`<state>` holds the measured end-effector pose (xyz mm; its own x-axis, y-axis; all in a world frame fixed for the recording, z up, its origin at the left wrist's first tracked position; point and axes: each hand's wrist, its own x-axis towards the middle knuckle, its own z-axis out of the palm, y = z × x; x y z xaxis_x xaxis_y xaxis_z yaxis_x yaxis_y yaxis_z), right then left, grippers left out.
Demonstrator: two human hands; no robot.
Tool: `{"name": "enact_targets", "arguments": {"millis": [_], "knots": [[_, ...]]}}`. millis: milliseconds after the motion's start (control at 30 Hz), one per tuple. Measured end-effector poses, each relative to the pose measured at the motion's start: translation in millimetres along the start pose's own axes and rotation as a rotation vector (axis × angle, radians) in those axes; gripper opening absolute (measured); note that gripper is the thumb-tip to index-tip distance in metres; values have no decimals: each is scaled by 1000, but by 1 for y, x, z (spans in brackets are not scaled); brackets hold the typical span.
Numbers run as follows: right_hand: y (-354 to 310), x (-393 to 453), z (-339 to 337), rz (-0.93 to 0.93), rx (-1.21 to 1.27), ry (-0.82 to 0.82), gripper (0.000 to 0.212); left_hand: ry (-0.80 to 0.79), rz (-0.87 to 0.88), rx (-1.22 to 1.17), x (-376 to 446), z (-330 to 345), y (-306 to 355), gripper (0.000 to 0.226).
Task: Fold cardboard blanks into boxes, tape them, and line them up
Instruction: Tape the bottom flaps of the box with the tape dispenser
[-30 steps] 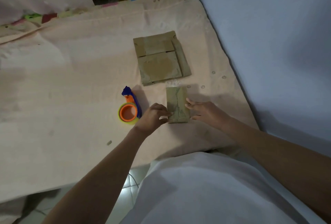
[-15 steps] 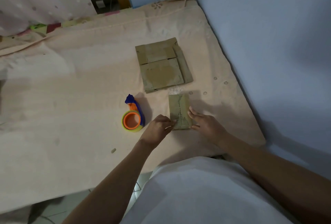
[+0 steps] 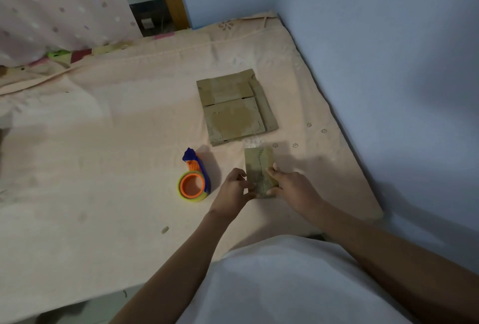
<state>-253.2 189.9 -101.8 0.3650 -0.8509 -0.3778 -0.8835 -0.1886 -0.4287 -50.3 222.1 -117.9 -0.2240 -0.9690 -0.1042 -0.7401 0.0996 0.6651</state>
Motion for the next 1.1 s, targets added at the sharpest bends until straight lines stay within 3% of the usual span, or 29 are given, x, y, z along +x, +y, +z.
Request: {"name": "enact_targets", "arguments": {"millis": [167, 300, 433, 533, 633, 767, 900, 1100], "knots": [[10, -3, 12, -107, -45, 35, 70, 2, 22, -14, -4, 7, 0, 9], [25, -5, 28, -250, -187, 189, 72, -14, 81, 46, -5, 5, -5, 11], [30, -10, 37, -397, -407, 286, 47, -2, 148, 112, -6, 11, -14, 17], [28, -16, 41, -398, -415, 345, 62, 34, 167, 93, -8, 16, -14, 18], [18, -21, 42, -342, -408, 325, 68, 55, 189, 86, -10, 16, -11, 22], [14, -15, 43, -345, -376, 273, 50, 9, 215, 203, -4, 7, -3, 37], [9, -2, 24, -321, -248, 191, 72, -61, 239, 272, 8, 0, 3, 60], [12, -6, 16, -369, -271, 208, 76, -151, 217, 259, 12, -5, -3, 77]]}}
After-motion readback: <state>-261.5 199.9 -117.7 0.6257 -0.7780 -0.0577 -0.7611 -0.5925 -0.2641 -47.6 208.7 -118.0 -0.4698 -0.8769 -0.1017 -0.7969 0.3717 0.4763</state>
